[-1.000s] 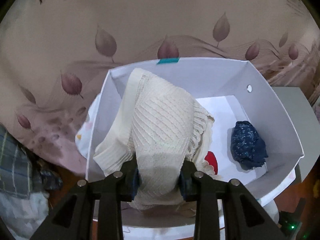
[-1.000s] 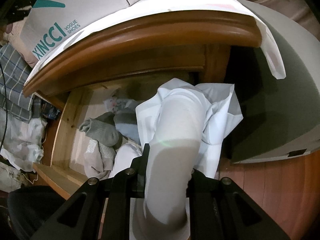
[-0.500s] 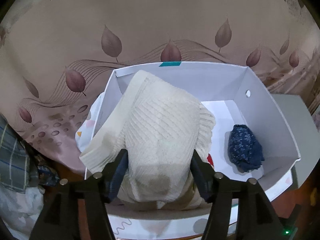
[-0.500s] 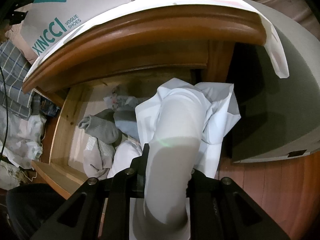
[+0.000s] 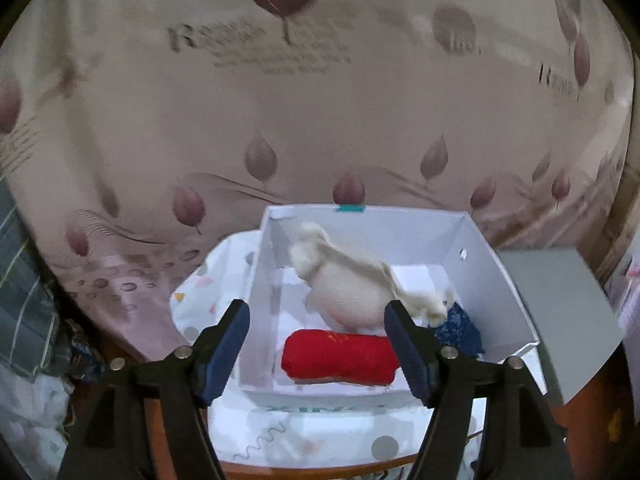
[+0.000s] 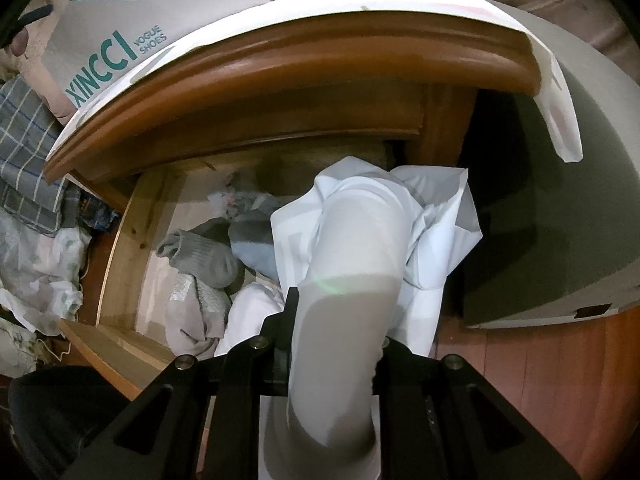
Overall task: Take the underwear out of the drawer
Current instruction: 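Open the left tool to drop the cream underwear into the box, then carry the white underwear over the box with the right tool and release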
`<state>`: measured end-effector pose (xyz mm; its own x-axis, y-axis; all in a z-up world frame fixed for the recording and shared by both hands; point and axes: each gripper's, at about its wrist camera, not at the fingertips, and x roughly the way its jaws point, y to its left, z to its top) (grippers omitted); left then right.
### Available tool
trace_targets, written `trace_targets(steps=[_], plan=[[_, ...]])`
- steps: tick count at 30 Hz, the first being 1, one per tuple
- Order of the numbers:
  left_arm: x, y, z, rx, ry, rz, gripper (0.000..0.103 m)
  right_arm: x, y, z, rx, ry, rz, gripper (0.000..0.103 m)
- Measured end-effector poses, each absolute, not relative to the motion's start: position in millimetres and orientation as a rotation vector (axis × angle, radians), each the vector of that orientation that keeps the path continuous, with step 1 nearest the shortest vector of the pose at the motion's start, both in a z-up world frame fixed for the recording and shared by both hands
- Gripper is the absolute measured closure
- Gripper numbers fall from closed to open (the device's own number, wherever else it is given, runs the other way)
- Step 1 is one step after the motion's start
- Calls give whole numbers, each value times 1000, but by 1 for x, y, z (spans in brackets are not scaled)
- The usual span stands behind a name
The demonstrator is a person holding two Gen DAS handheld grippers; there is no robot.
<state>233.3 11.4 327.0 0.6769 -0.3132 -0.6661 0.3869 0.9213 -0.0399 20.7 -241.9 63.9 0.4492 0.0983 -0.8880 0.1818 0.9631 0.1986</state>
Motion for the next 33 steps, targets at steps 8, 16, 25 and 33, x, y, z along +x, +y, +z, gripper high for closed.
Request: trace_targets(steps=[8,16,25,33], plan=[[179,69,300,151,700,-149,30,20,-238,69,280,1084,-40,88],[150,124,194,139,868,84,30,12,-238,89,331,1064,-2,88],[137,129,118,70,934,222,30,5,-256,170,284,1024,-18,88],[136,156,82,-18,1023,330,30,23,-250,241,219,947,-11,88]])
